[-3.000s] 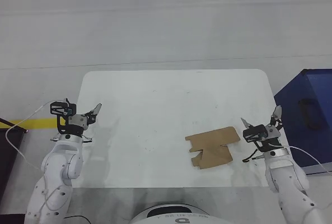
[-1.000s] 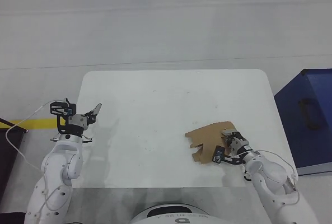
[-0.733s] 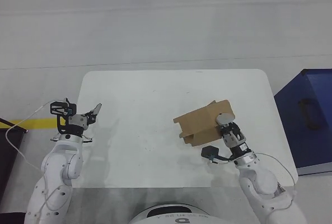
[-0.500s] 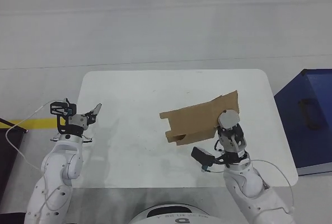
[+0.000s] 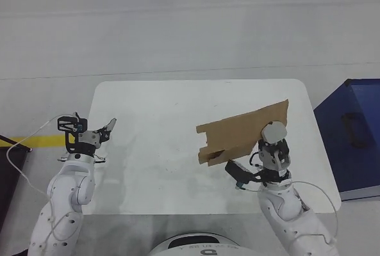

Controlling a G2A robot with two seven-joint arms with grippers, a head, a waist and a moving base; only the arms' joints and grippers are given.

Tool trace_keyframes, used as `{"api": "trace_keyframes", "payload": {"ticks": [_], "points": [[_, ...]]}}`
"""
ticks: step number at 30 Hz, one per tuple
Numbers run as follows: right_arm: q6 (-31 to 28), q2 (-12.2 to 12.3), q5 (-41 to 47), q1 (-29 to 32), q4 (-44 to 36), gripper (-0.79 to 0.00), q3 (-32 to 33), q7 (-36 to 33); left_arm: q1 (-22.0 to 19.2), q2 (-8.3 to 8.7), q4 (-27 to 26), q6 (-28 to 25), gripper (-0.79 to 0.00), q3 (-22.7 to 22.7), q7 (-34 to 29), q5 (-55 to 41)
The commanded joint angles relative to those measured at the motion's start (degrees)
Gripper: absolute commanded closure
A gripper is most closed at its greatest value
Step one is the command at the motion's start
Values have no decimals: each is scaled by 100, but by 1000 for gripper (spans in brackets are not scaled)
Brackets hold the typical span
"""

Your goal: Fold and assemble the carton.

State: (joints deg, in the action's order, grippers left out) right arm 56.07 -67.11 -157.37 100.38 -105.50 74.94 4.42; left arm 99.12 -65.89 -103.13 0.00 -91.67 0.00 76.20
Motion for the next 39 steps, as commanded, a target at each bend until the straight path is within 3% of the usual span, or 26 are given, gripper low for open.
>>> {"api": "trace_keyframes", "payload": {"ticks": [1,8,12,18,30,33,35,39], "points": [[-22,24,154,-214,254,0,410,-15,0,0,0,0,-785,0,0,0],[-167,73,-294,-393,210,0,1444,50,0,0,0,0,-785,0,0,0],[-185,29,-474,-351,-211,0,1633,-213,0,0,0,0,-785,0,0,0],[-455,-136,-282,-201,-1037,0,1197,-1160,0,0,0,0,-785,0,0,0],[-534,-137,-221,-199,-1031,0,1166,-1154,0,0,0,0,-785,0,0,0],[-1591,-124,393,-586,-1062,0,1001,-789,0,0,0,0,-785,0,0,0],[-2619,-106,1478,-903,-1297,0,765,-228,0,0,0,0,-785,0,0,0],[-5475,-23,3693,-1213,-1507,0,852,605,0,0,0,0,-785,0,0,0]]}}
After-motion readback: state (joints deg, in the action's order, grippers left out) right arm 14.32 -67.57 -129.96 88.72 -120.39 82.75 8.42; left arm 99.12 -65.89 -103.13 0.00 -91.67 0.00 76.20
